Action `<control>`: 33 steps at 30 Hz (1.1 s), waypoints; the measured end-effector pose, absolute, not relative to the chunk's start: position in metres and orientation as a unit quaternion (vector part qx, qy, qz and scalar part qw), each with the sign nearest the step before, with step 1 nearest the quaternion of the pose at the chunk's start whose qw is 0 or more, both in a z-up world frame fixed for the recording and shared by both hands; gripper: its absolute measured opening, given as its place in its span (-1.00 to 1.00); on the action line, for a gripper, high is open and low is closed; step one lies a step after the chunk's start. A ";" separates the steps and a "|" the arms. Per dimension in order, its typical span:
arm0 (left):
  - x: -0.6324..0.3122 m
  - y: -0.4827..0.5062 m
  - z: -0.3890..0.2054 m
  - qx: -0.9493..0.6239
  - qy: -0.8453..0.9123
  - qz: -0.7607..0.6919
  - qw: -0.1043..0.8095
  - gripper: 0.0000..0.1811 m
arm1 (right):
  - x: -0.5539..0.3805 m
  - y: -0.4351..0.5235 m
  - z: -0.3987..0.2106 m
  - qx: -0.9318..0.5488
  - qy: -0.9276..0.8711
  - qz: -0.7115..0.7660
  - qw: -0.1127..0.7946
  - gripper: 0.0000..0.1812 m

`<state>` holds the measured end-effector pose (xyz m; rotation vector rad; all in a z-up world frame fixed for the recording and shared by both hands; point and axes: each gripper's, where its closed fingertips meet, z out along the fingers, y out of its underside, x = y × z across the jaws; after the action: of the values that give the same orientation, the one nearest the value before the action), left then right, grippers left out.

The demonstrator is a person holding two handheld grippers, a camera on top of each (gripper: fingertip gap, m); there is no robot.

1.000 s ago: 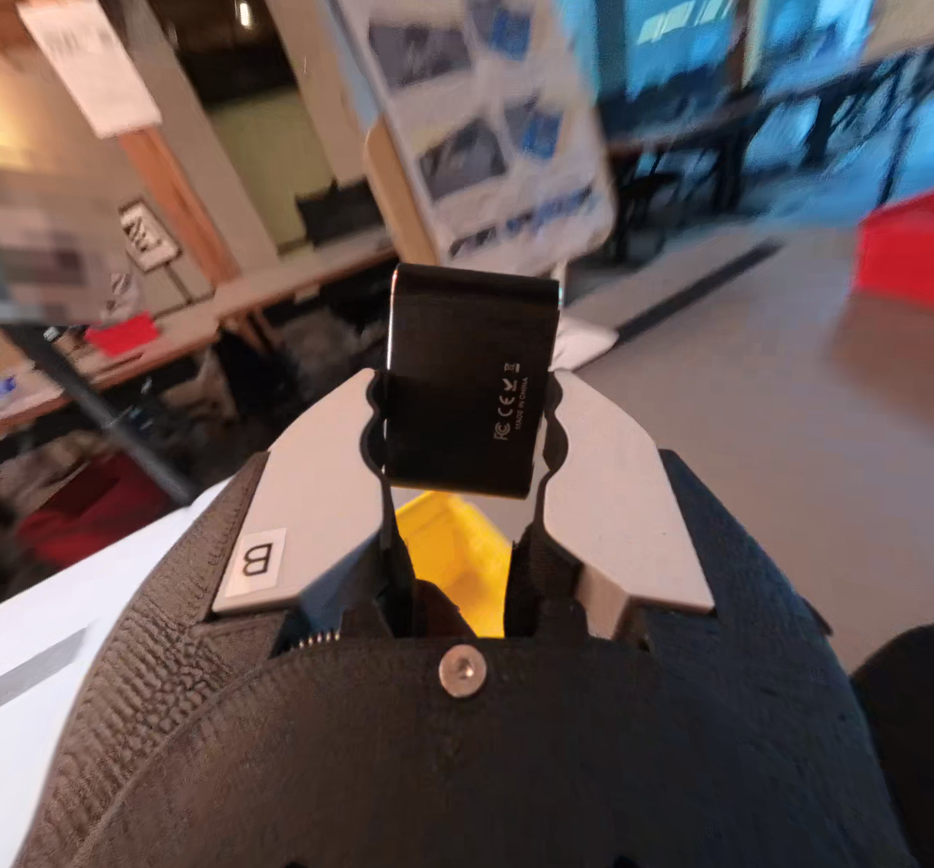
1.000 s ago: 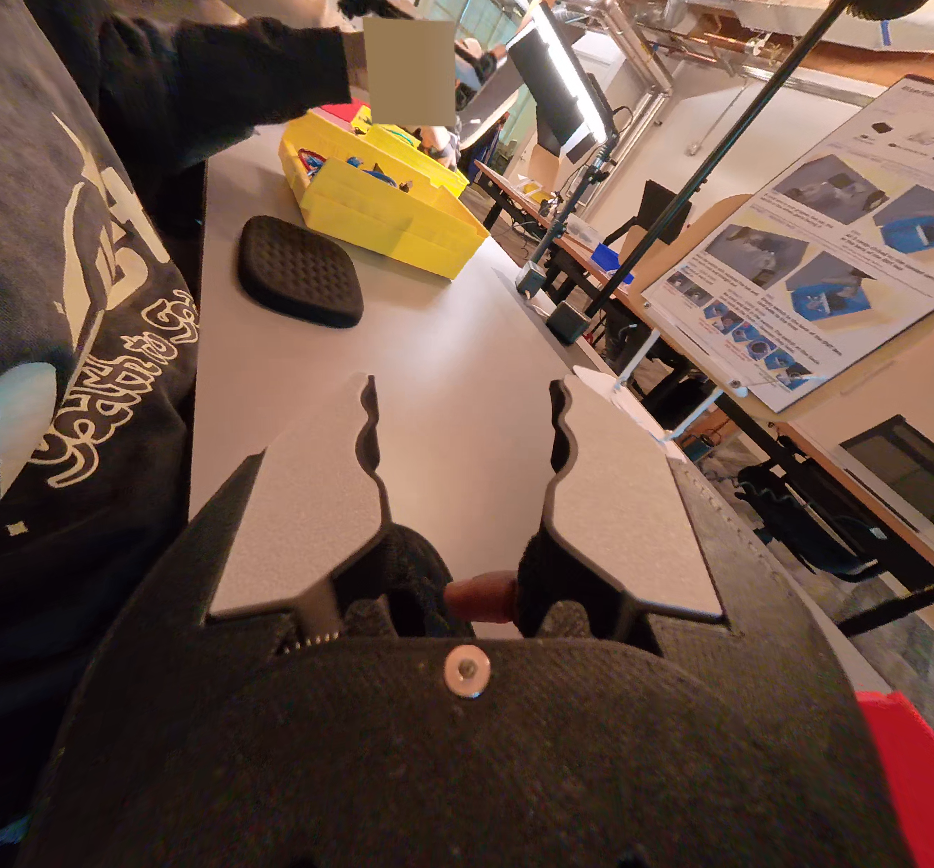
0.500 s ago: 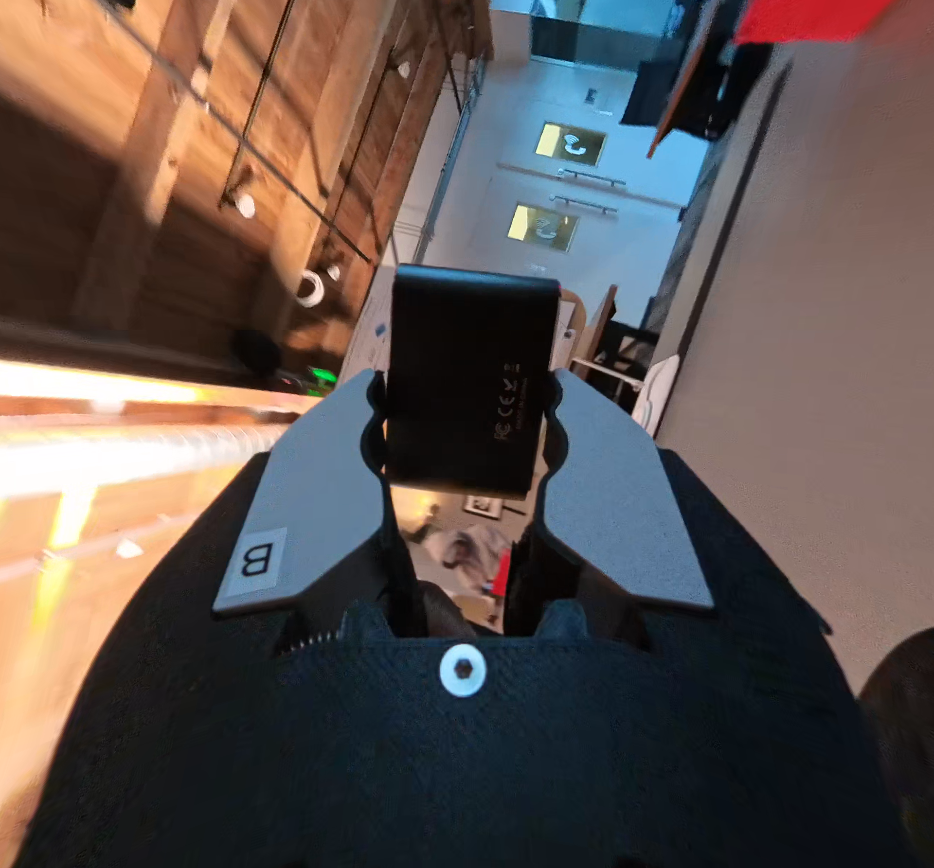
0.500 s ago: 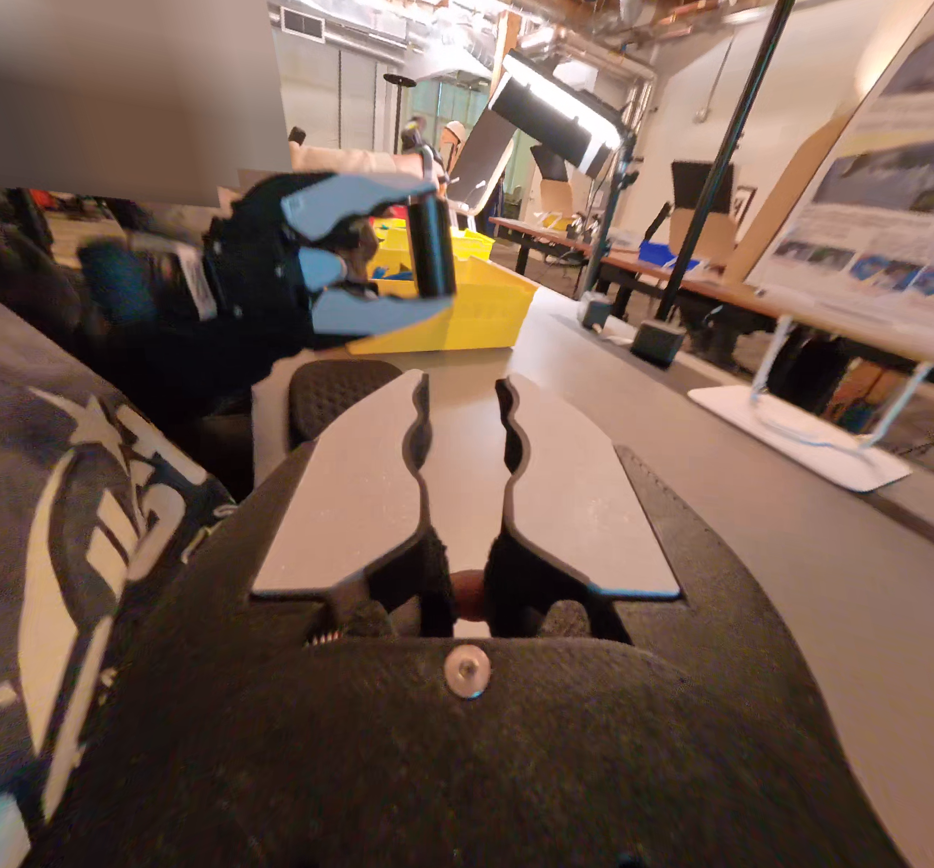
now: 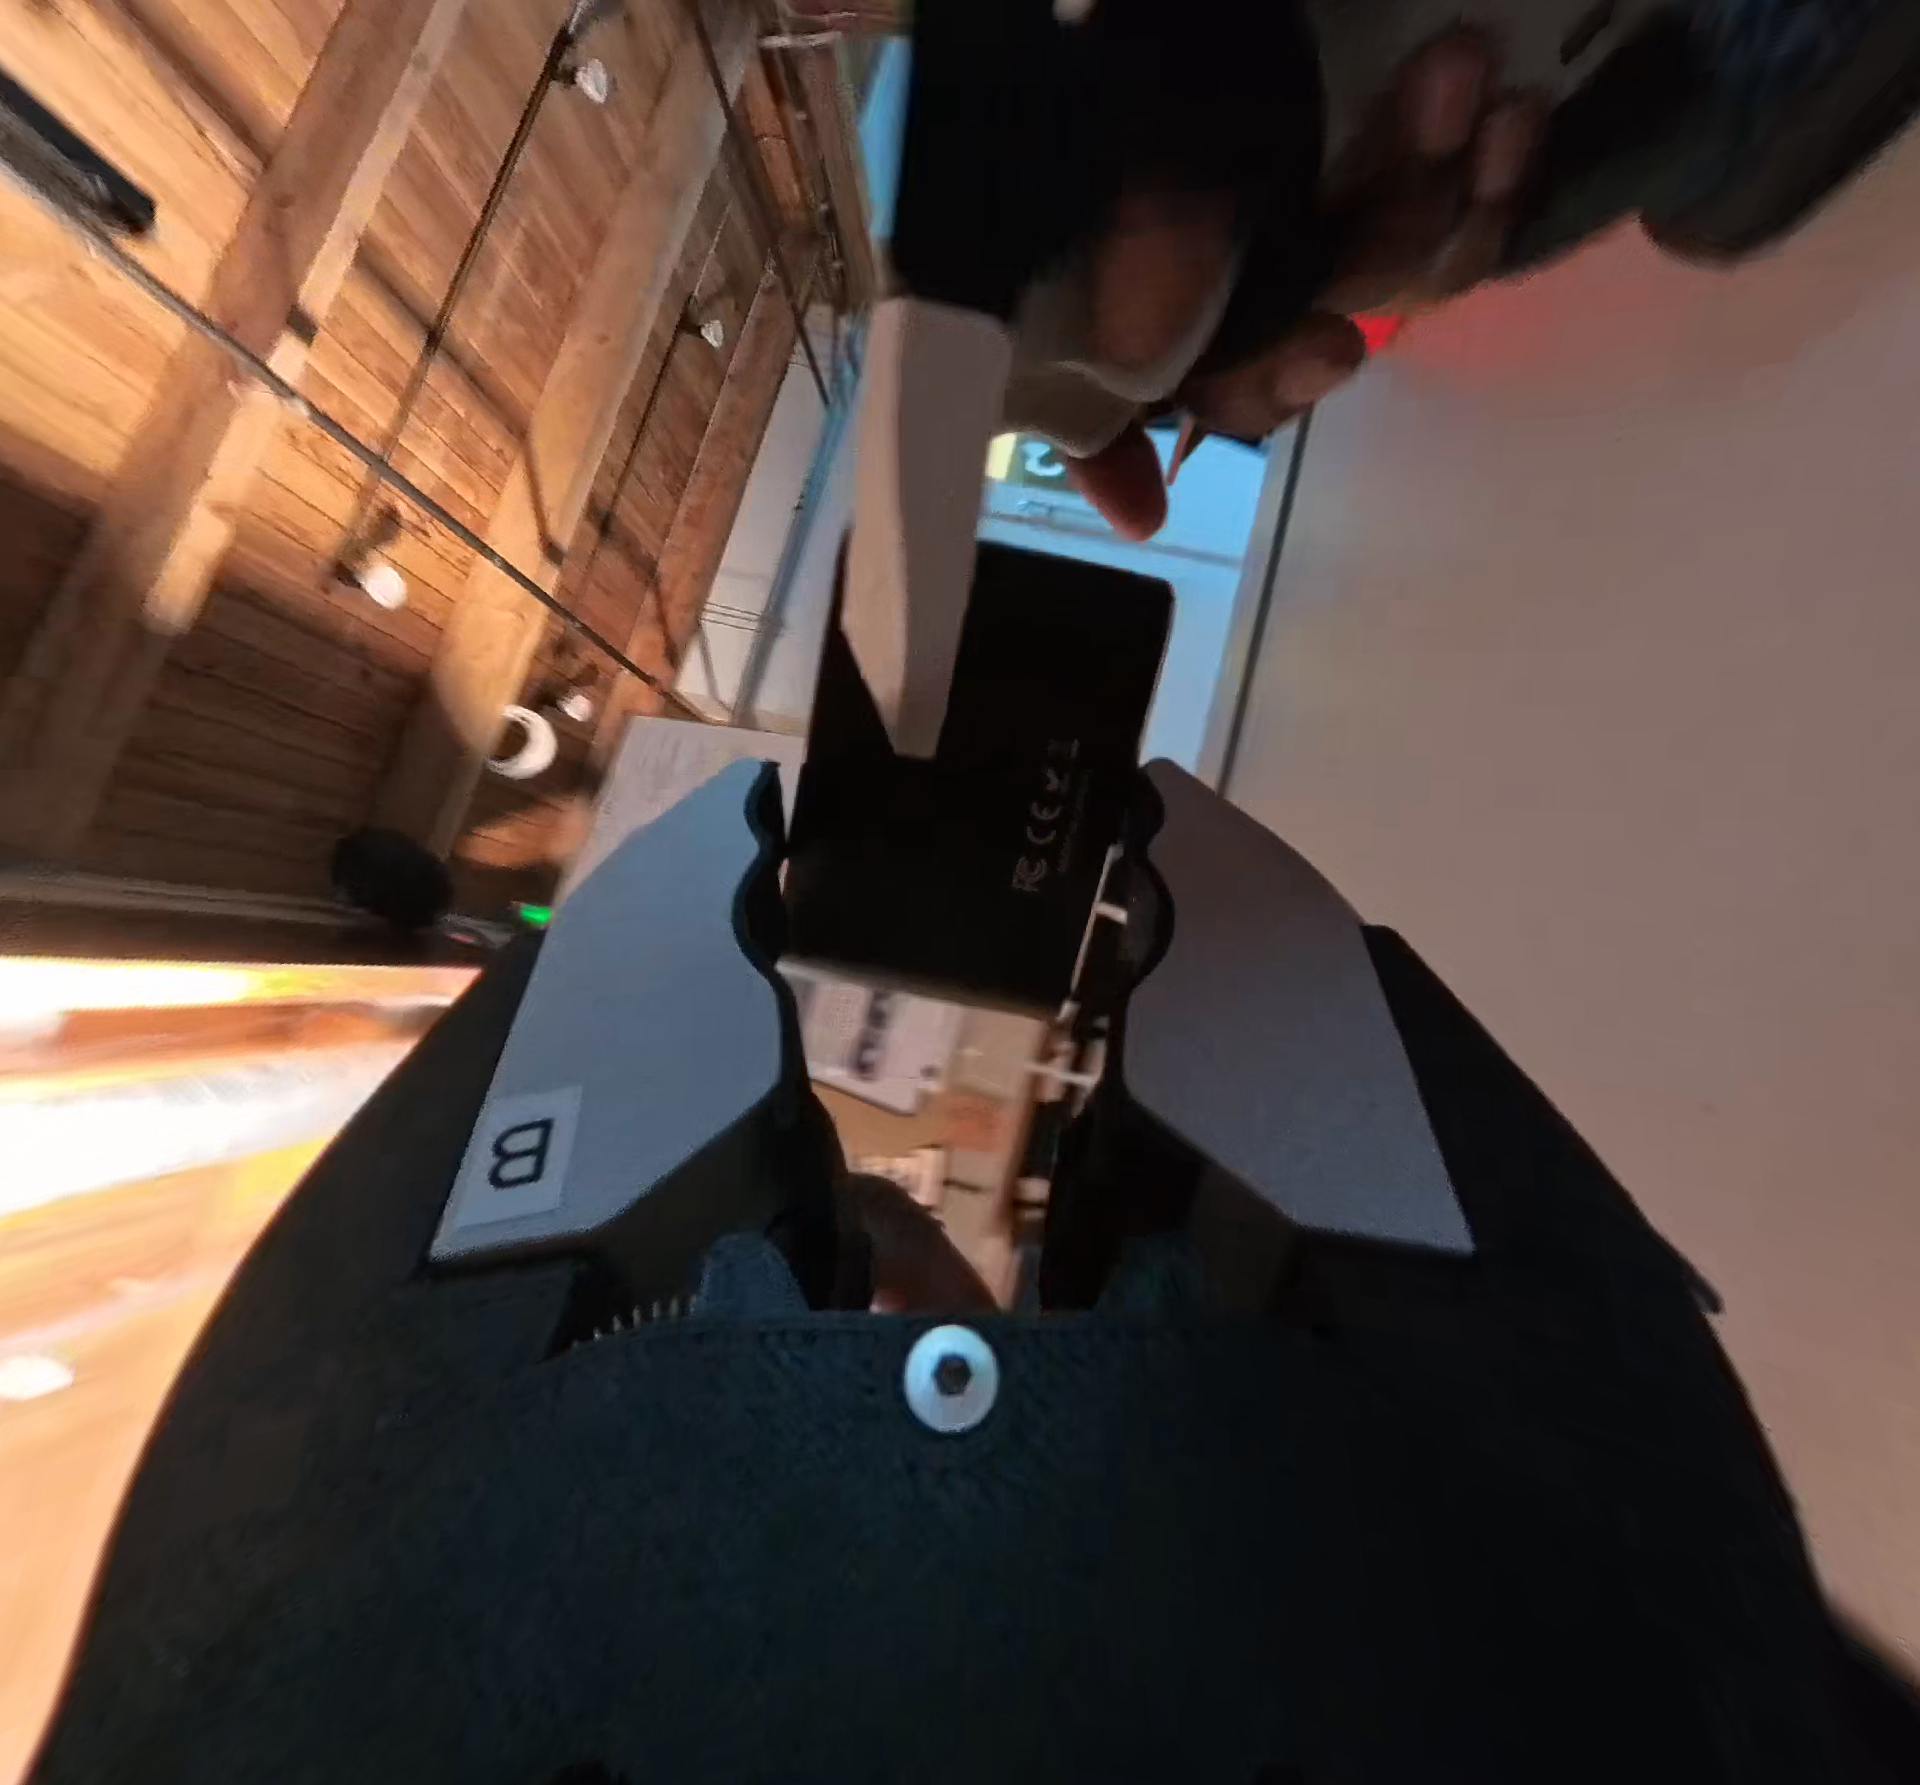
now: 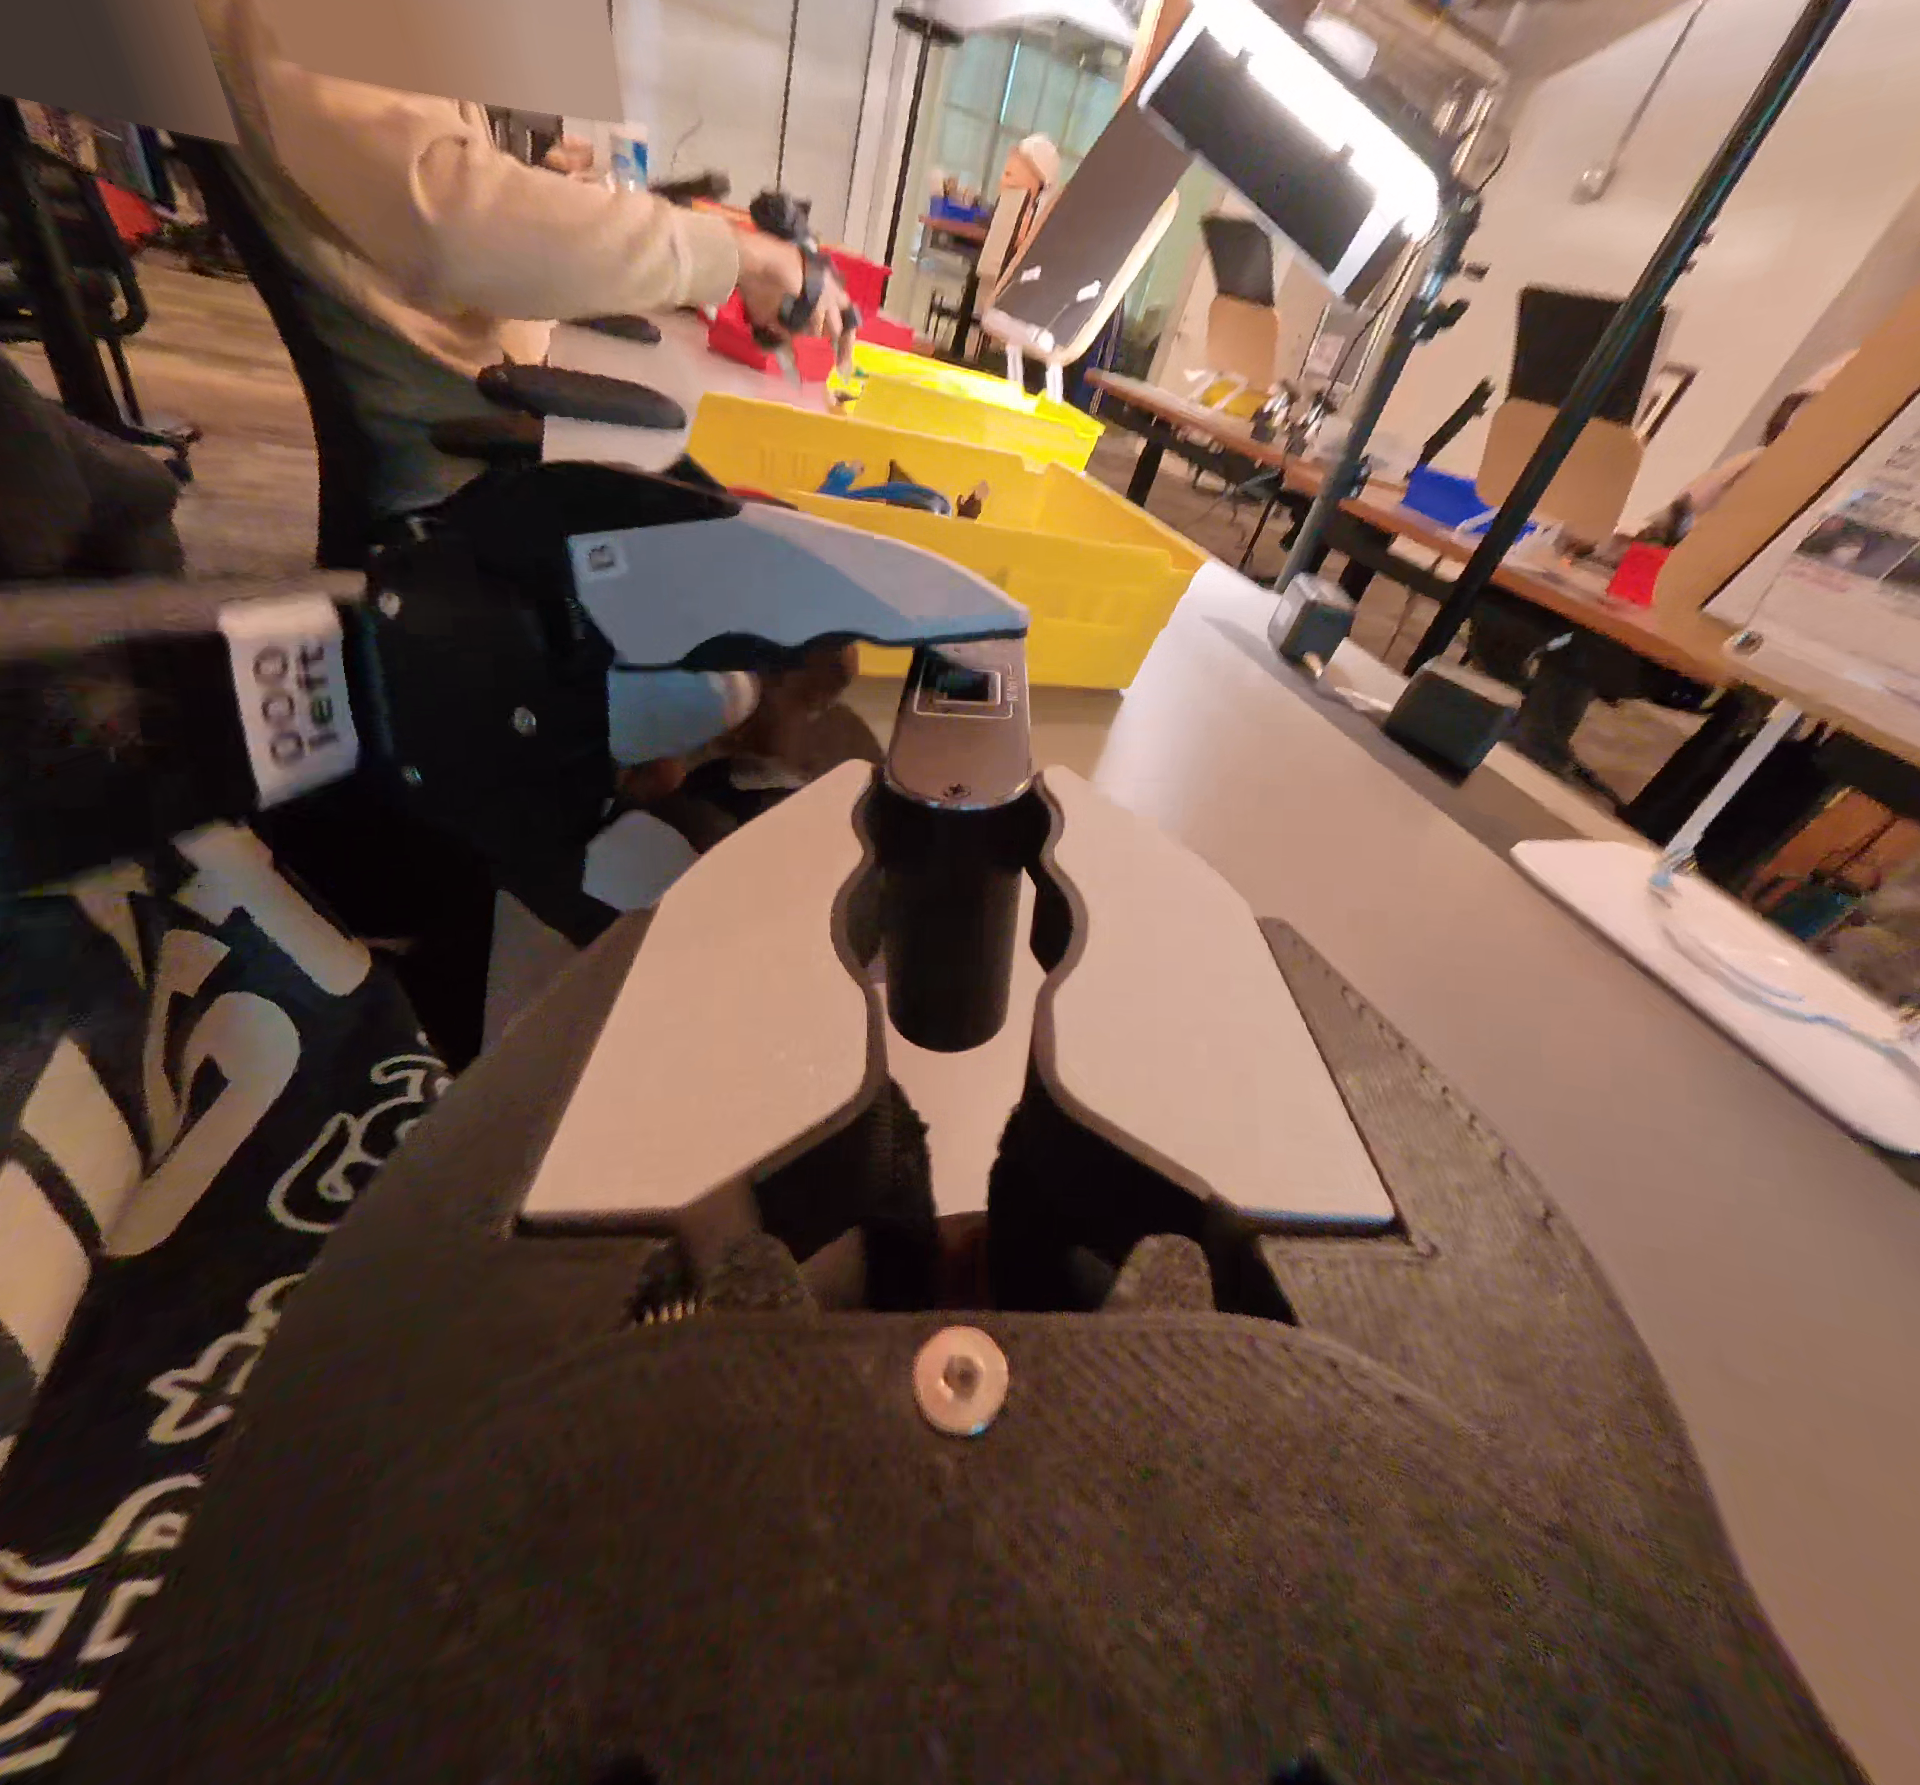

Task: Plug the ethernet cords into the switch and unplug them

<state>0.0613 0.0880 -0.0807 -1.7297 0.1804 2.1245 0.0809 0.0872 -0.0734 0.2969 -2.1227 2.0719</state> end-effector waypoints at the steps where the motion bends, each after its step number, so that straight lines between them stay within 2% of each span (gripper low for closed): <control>1: 0.063 0.087 -0.080 -0.625 0.033 0.740 0.247 -0.29 | 0.081 0.090 -0.071 0.109 -0.701 0.699 0.092 -0.73; 4: 0.070 0.080 -0.073 -0.628 -0.107 0.607 0.476 -0.16 | 0.087 0.100 -0.062 0.143 -0.675 0.718 0.094 -0.73; 6: 0.085 0.091 -0.070 -0.610 -0.159 0.420 0.653 -0.16 | 0.093 0.104 -0.058 0.159 -0.661 0.729 0.071 -0.74; 7: 0.094 0.095 -0.065 -0.590 -0.167 0.329 0.718 -0.17 | 0.097 0.105 -0.058 0.165 -0.656 0.734 0.056 -0.73; 9: 0.099 0.096 -0.059 -0.558 -0.184 0.217 0.779 -0.28 | 0.104 0.107 -0.059 0.174 -0.649 0.740 0.019 -0.73; 11: 0.104 0.100 -0.060 -0.560 -0.169 0.175 0.792 -0.47 | 0.108 0.107 -0.062 0.178 -0.652 0.737 -0.013 -0.74; 13: 0.104 0.103 -0.067 -0.581 -0.165 0.191 0.774 -0.66 | 0.110 0.108 -0.062 0.184 -0.650 0.736 -0.033 -0.74; 17: 0.104 0.100 -0.066 -0.585 -0.147 0.258 0.754 -0.71 | 0.103 0.106 -0.066 0.165 -0.663 0.729 -0.047 -0.71; 20: 0.093 0.087 -0.063 -0.562 -0.178 0.346 0.730 -0.73 | 0.080 0.104 -0.064 0.139 -0.663 0.734 0.045 -0.58; 24: 0.088 0.081 -0.066 -0.557 -0.181 0.400 0.704 -0.73 | 0.082 0.105 -0.071 0.199 -0.679 0.694 0.130 -0.44; 28: 0.085 0.085 -0.074 -0.586 -0.157 0.475 0.637 -0.73 | 0.073 0.107 -0.076 0.220 -0.709 0.638 0.205 -0.43; 30: 0.085 0.086 -0.072 -0.578 -0.149 0.520 0.611 -0.73 | 0.069 0.108 -0.072 0.191 -0.713 0.647 0.194 -0.45; 32: 0.086 0.087 -0.070 -0.564 -0.153 0.525 0.619 -0.73 | 0.071 0.107 -0.073 0.164 -0.715 0.663 0.146 -0.45; 33: 0.086 0.090 -0.071 -0.567 -0.156 0.502 0.634 -0.73 | 0.073 0.106 -0.075 0.161 -0.717 0.667 0.123 -0.39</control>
<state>0.0865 0.0896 -0.0707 -1.2965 -0.3555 1.1479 0.0735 0.1059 -0.0751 0.4707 -2.0927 1.9445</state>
